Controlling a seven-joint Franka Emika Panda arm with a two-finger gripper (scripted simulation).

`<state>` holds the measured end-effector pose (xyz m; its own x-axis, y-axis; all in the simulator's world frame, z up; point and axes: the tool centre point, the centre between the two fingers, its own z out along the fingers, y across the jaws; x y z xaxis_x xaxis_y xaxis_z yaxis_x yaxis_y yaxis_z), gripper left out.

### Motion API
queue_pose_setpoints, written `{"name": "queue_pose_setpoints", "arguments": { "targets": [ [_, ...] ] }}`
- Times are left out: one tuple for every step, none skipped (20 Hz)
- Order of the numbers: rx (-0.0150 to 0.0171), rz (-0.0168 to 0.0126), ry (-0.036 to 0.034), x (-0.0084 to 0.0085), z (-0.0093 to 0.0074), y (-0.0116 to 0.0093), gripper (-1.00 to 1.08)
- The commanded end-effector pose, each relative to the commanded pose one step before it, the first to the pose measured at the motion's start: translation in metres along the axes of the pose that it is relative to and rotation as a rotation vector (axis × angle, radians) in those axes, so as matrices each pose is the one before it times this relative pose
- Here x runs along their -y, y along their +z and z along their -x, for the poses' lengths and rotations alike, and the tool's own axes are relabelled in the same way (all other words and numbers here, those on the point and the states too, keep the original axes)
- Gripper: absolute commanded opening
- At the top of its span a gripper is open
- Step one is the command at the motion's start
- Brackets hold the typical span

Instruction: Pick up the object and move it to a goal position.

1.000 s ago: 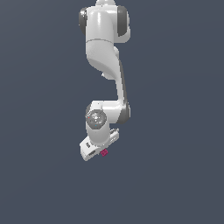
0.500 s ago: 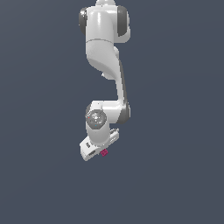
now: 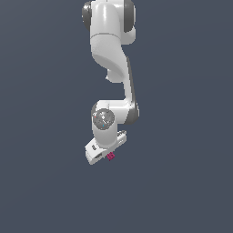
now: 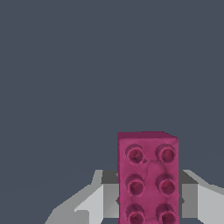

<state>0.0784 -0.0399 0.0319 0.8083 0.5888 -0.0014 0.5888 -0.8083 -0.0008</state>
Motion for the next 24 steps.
{"name": "queue_pose_setpoints", "arguments": {
  "targets": [
    [-0.00125, 0.00089, -0.00061, 0.00761, -0.0024, -0.01258, -1.0],
    [0.00042, 0.00012, -0.00022, 0.00389, -0.00101, -0.0057, -1.0],
    [0.0, 0.0, 0.0, 0.00412, -0.00098, -0.00643, -1.0],
    [0.0, 0.0, 0.0, 0.00448, -0.00107, -0.00701, -1.0],
    [0.00032, 0.00032, -0.00019, 0.00499, -0.00127, -0.00758, -1.0],
    [0.0, 0.0, 0.0, 0.00526, -0.00127, -0.00825, -1.0],
    [0.0, 0.0, 0.0, 0.00567, -0.00137, -0.00891, -1.0],
    [0.00026, 0.00037, -0.00018, 0.0062, -0.00157, -0.00956, -1.0],
    [0.0, 0.0, 0.0, 0.00641, -0.00156, -0.01011, -1.0],
    [0.0, 0.0, 0.0, 0.00661, -0.00162, -0.01044, -1.0],
    [0.00026, 0.00037, -0.00019, 0.00677, -0.00173, -0.01049, -1.0],
    [0.0, 0.0, 0.0, 0.00663, -0.00164, -0.01052, -1.0],
    [0.0, 0.0, 0.0, 0.00663, -0.00165, -0.01054, -1.0],
    [0.00024, 0.00037, -0.0002, 0.0068, -0.00176, -0.01057, -1.0],
    [0.0, 0.0, 0.0, 0.00663, -0.00167, -0.01058, -1.0],
    [0.0, 0.0, 0.0, 0.00662, -0.00167, -0.01059, -1.0],
    [0.00022, 0.00037, -0.00023, 0.0068, -0.0018, -0.01059, -1.0],
    [0.0, 0.0, 0.0, 0.00661, -0.0017, -0.01061, -1.0],
    [0.0, 0.0, 0.0, 0.0066, -0.00171, -0.01062, -1.0],
    [0.0, 0.0, 0.0, 0.00658, -0.00172, -0.01061, -1.0],
    [0.0, 0.0, 0.0, 0.00655, -0.00173, -0.01058, -1.0],
    [0.0, 0.0, 0.0, 0.00653, -0.00174, -0.01055, -1.0],
    [0.0, 0.0, 0.0, 0.00652, -0.00176, -0.01056, -1.0],
    [0.0, 0.0, 0.0, 0.0065, -0.00177, -0.01054, -1.0]
  ]
}}
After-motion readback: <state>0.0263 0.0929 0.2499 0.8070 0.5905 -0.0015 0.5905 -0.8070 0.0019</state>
